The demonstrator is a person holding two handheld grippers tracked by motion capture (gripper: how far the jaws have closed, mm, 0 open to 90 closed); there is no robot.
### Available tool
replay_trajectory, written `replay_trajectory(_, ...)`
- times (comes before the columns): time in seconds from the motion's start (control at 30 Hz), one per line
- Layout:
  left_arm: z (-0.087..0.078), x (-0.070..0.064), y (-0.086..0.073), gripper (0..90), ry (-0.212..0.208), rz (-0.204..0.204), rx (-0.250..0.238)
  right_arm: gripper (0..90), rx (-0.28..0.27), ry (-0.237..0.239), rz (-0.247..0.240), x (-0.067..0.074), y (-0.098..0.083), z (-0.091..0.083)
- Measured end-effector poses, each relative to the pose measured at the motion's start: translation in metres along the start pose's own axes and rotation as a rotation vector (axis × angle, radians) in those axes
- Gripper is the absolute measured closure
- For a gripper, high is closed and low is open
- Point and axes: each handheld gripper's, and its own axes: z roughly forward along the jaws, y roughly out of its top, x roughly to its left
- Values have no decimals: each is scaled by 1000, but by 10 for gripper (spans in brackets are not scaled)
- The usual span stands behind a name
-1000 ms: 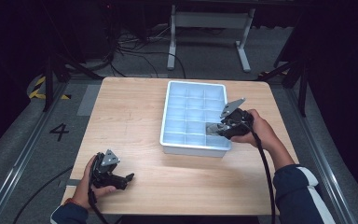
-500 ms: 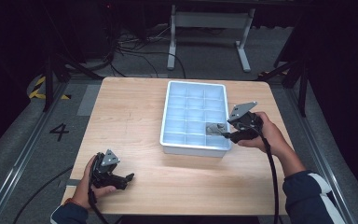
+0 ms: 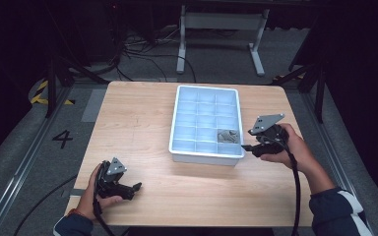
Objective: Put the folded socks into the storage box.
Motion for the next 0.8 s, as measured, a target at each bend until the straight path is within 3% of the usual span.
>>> replay_trajectory(0.8,0,0,0,12,-2,-1,-1,420,-1,-27,-9,15,-49,-16)
